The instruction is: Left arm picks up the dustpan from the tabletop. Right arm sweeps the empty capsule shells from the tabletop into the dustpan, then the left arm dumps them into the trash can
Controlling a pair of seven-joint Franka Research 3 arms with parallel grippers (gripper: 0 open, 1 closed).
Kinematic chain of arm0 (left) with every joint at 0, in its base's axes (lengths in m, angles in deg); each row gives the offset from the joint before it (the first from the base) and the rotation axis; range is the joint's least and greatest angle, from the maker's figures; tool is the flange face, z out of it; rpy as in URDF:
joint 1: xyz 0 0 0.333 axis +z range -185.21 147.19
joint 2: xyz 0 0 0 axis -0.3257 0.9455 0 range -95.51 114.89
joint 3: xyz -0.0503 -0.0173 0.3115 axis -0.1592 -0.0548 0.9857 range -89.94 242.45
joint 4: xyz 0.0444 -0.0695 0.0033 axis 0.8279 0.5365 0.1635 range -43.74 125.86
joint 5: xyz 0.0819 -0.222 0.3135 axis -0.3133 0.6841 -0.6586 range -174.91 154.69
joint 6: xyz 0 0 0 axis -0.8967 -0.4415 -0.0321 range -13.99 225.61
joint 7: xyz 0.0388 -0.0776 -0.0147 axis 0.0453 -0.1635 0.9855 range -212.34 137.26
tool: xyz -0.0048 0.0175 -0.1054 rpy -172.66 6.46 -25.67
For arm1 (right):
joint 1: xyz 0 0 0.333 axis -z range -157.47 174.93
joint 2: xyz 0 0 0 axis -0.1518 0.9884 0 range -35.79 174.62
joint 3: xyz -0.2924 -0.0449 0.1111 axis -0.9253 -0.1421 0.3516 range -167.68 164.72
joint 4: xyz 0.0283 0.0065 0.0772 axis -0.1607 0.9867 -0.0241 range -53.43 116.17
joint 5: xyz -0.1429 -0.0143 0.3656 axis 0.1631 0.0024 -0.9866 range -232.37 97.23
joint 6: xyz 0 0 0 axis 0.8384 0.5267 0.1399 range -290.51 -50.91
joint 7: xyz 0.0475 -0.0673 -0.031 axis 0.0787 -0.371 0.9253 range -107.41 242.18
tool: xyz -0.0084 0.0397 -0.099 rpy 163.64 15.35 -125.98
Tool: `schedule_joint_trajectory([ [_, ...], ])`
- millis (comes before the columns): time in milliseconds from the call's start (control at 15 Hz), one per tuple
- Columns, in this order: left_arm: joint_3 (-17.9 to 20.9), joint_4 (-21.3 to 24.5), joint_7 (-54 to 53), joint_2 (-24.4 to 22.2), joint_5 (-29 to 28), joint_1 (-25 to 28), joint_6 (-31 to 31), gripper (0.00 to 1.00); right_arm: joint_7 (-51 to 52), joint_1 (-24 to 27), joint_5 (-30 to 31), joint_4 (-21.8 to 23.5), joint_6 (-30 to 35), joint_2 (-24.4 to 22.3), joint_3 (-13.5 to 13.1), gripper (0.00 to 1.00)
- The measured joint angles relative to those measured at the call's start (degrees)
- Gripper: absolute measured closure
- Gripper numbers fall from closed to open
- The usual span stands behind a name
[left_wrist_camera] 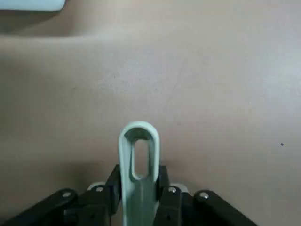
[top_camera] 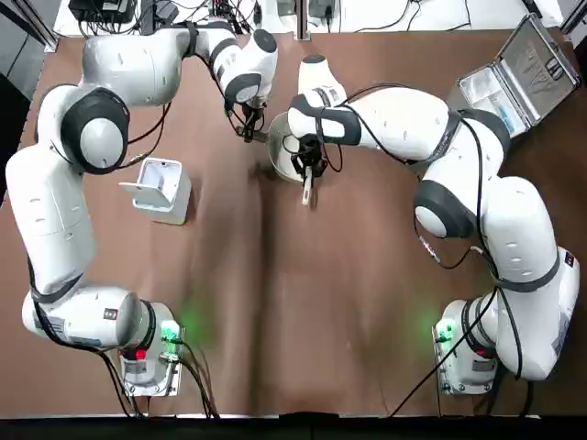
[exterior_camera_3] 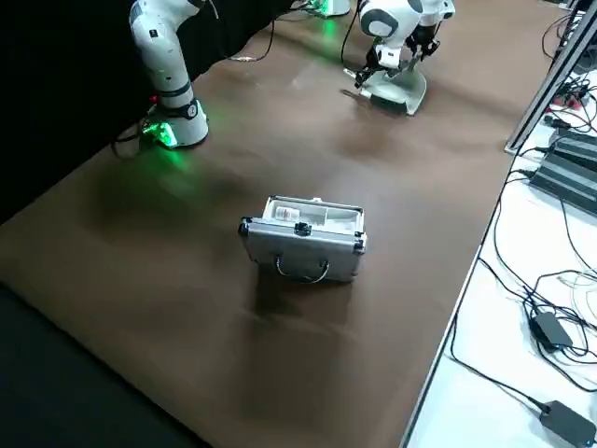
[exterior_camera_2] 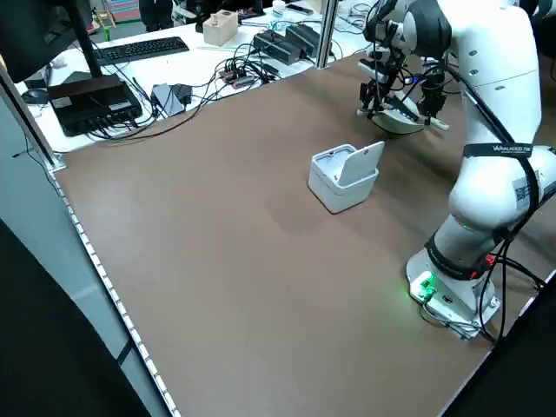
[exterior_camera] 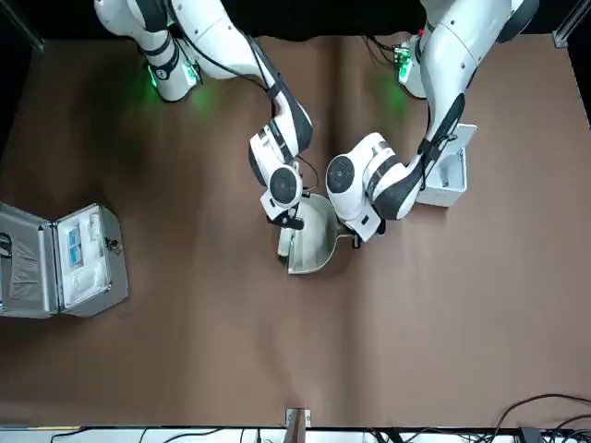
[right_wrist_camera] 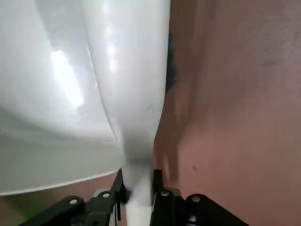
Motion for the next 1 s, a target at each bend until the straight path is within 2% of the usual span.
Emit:
schedule_joint_trajectory([
  [800, 0.15, -0.28, 0.0, 0.14, 0.0, 0.03, -0.02, 0.66, 0.0, 0.17, -0.55, -5.9, 0.49, 3.17, 3.48, 0.74],
  [1000, 0.15, -0.32, 0.0, 0.17, 0.0, 0.03, -0.02, 0.66, 0.02, 0.18, -3.89, -6.72, 0.22, 3.54, 3.8, 0.74],
])
